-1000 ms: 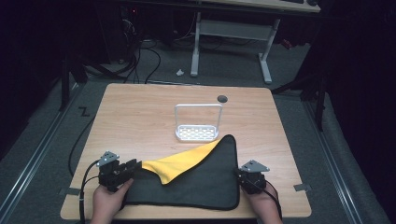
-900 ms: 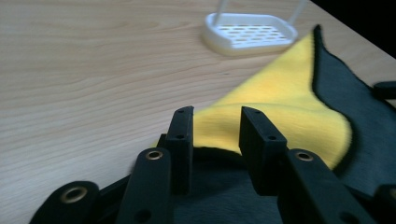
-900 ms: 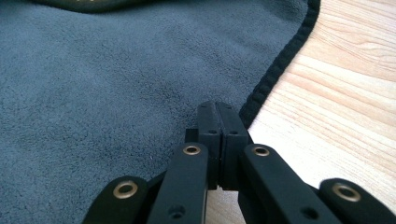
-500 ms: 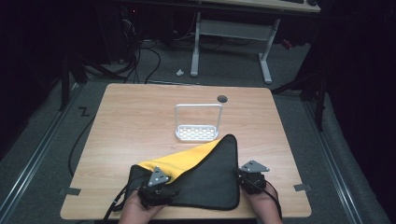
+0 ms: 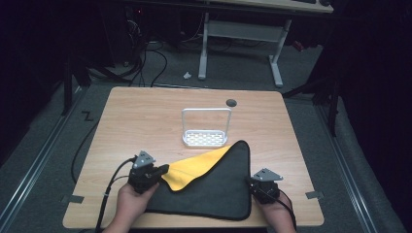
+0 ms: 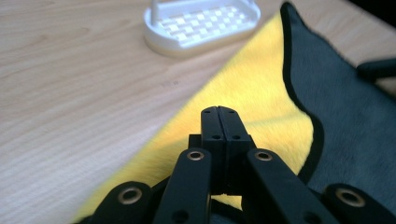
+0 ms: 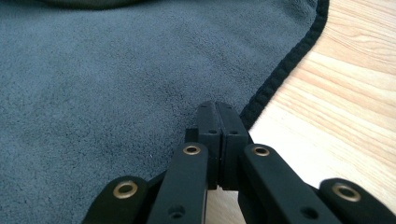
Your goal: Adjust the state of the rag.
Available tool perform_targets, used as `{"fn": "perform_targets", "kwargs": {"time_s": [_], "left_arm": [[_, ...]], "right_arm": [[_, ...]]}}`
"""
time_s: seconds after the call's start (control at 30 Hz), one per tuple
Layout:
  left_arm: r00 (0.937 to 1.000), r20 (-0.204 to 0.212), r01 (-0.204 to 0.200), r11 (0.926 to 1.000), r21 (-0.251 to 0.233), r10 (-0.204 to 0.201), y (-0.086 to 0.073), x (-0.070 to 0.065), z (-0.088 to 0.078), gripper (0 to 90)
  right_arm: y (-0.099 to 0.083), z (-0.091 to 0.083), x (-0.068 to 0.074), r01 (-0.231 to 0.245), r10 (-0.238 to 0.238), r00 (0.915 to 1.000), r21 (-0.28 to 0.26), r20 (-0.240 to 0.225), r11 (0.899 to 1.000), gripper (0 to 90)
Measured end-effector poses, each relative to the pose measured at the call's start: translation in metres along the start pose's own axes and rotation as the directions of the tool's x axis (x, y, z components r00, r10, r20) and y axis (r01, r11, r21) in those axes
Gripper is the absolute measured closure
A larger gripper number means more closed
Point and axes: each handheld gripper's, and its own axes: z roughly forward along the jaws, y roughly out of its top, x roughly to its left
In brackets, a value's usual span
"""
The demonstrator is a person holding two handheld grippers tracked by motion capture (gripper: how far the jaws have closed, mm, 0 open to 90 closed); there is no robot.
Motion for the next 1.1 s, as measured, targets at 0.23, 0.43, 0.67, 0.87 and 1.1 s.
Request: {"fn": "perform_targets", "kwargs": {"time_s": [0.23,0.43,0.67,0.87,1.1], "left_arm": [[0.9874,0.074,-0.145,0.9869,0.071,0.139,-0.027,-0.055,0.033,47.7],[0.9781,-0.052,-0.190,0.9676,0.166,0.201,-0.034,-0.058,0.054,63.7],[0.9880,-0.092,-0.116,0.9892,0.090,0.124,-0.005,-0.022,0.035,86.2],[0.9669,-0.255,-0.001,1.0000,0.010,0.003,0.026,0.037,0.022,77.4],[0.9772,-0.195,0.064,0.9930,-0.099,-0.083,0.022,0.043,-0.003,62.8]], "right_arm": [[-0.001,0.000,-0.001,-0.017,0.017,0.9999,-0.005,0.001,1.000,90.0],[-0.001,0.000,0.001,-0.017,0.017,0.9998,-0.007,0.005,1.000,90.0],[-0.001,0.000,0.000,-0.018,0.018,0.9998,-0.006,-0.001,1.000,90.0],[-0.001,0.000,-0.001,-0.016,0.016,0.9999,-0.005,-0.003,1.000,90.0],[-0.002,-0.001,-0.001,-0.021,0.021,0.9997,-0.008,-0.011,1.000,90.0]]}}
